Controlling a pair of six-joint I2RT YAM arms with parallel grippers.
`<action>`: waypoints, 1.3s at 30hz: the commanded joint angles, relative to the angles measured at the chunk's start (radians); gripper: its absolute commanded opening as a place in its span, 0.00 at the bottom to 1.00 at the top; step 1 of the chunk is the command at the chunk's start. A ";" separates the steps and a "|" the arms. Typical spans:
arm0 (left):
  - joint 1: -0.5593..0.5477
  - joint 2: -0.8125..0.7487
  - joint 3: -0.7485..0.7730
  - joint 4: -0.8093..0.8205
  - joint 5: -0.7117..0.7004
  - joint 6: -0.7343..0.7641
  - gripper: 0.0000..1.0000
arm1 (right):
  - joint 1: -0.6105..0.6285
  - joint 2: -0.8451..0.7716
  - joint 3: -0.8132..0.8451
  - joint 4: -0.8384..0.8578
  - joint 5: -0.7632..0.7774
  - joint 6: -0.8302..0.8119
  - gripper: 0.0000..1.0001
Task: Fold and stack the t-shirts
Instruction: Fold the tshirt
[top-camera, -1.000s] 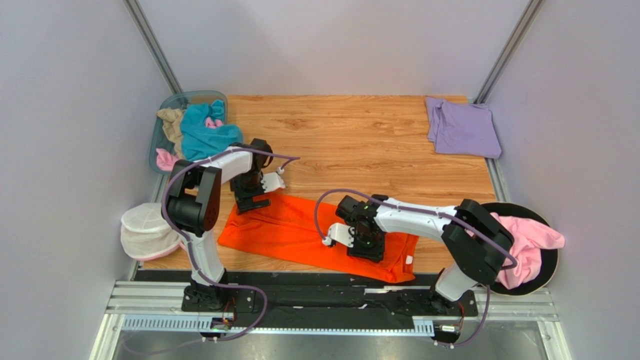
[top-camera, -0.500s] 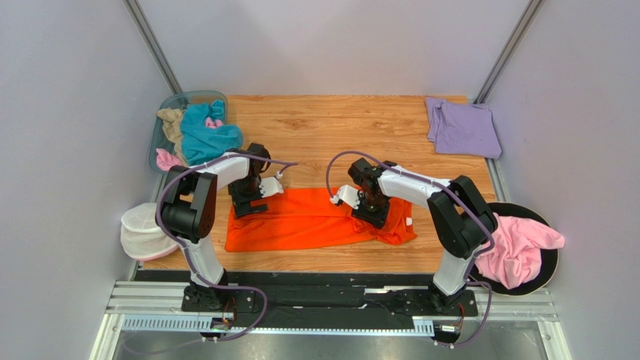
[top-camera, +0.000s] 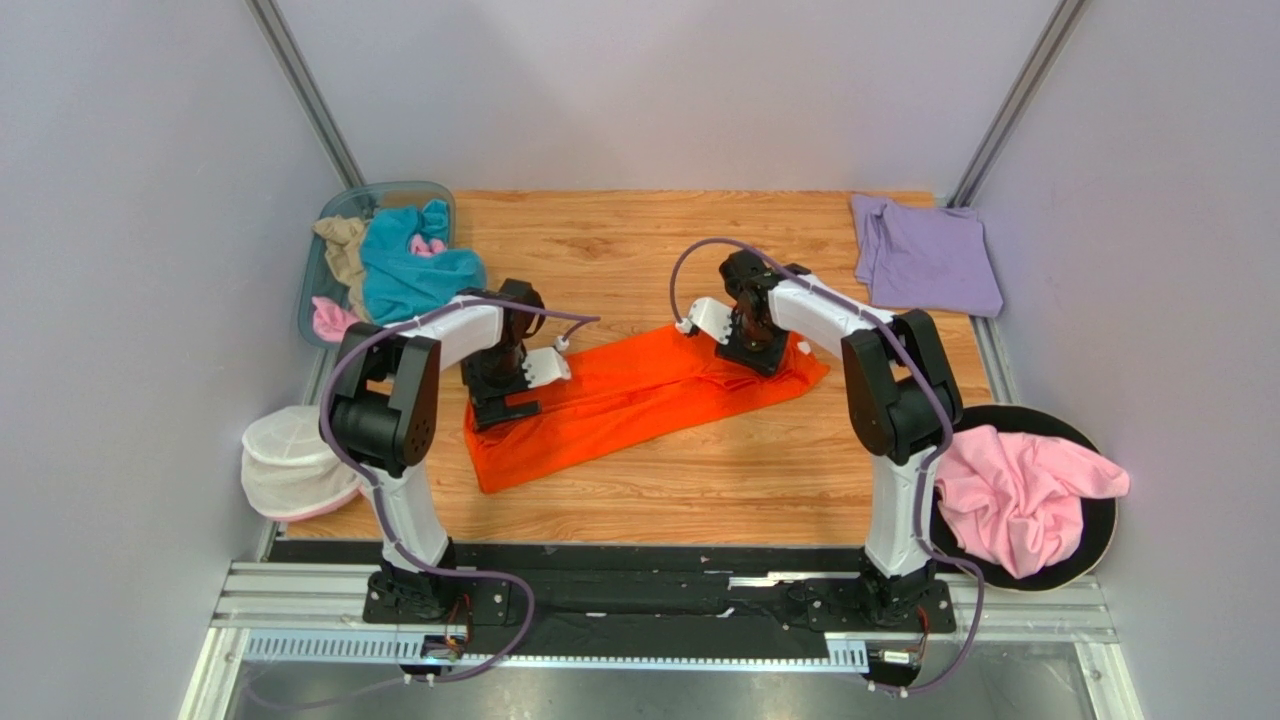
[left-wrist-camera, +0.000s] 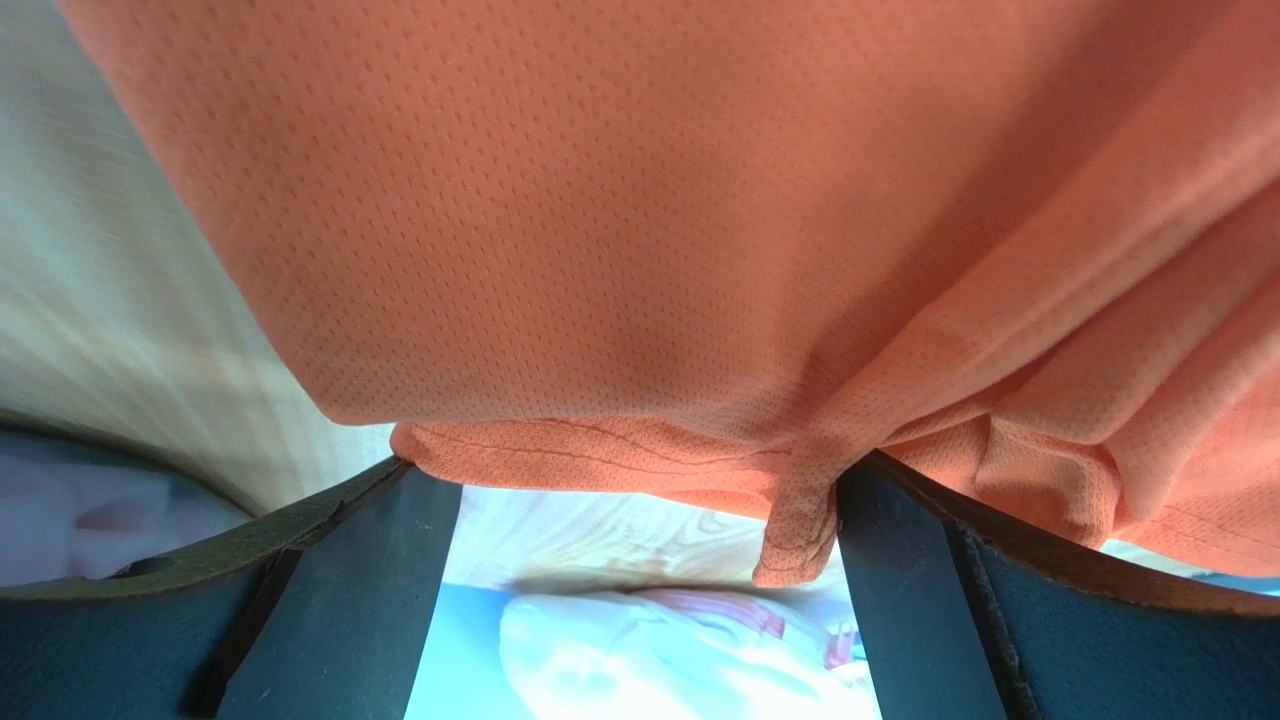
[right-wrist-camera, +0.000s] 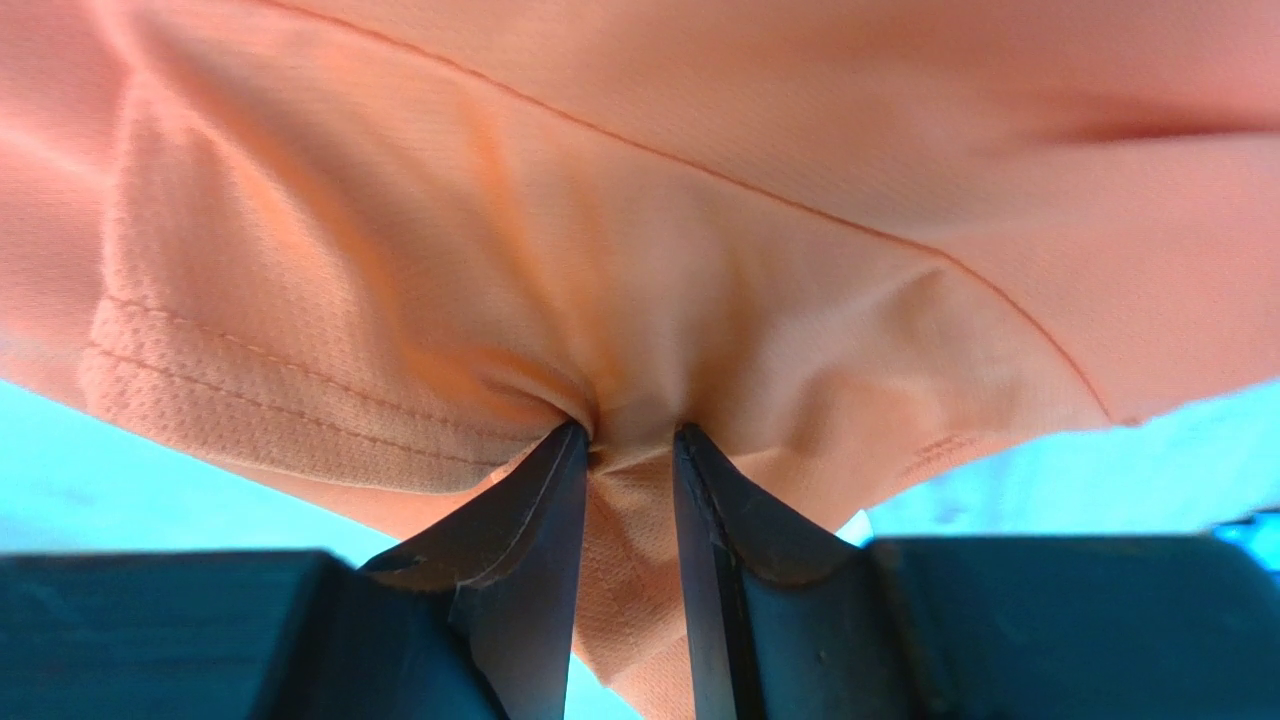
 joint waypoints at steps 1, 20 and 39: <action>0.006 0.043 0.025 0.079 0.026 -0.021 0.99 | -0.060 0.102 0.061 0.069 0.073 -0.081 0.32; -0.034 -0.158 0.235 0.013 0.196 0.030 0.99 | -0.071 -0.014 -0.077 0.092 0.040 -0.054 0.33; -0.198 -0.003 0.306 -0.055 0.390 0.114 0.99 | -0.070 -0.002 -0.082 0.105 0.049 -0.042 0.33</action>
